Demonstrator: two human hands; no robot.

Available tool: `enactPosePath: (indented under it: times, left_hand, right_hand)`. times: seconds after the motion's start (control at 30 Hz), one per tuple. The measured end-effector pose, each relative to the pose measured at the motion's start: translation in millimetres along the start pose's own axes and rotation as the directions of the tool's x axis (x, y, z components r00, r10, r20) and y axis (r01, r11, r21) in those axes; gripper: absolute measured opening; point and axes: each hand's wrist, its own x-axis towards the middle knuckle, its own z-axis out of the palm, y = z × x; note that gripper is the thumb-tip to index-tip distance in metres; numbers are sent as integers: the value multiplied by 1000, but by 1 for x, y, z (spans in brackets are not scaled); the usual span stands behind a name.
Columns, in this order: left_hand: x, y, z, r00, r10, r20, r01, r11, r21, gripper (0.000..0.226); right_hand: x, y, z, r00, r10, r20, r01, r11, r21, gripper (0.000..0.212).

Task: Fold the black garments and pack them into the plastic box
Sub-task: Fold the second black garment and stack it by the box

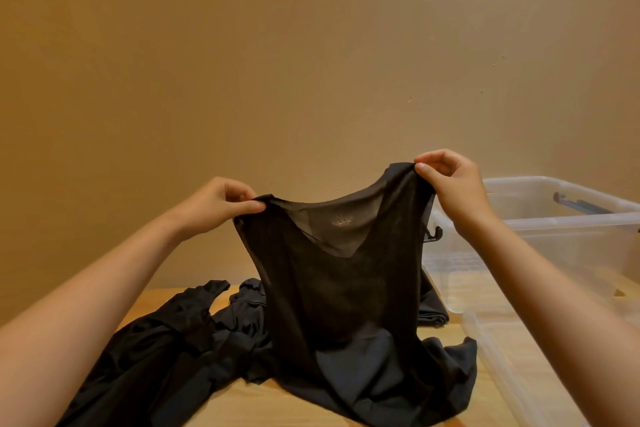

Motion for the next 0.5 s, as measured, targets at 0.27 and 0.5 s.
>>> enactPosePath:
  times: [0.27,0.5]
  left_hand:
    - [14,14,-17,994,-31,-107,26,999,-40,17]
    - [38,37,-32,978,-46,-205,75,988,135,23]
  right_hand:
    - [14,-2,3,991,2,130,19,987,-157,16]
    - [35,-14,16,977,-57,204,124,934,-336,24]
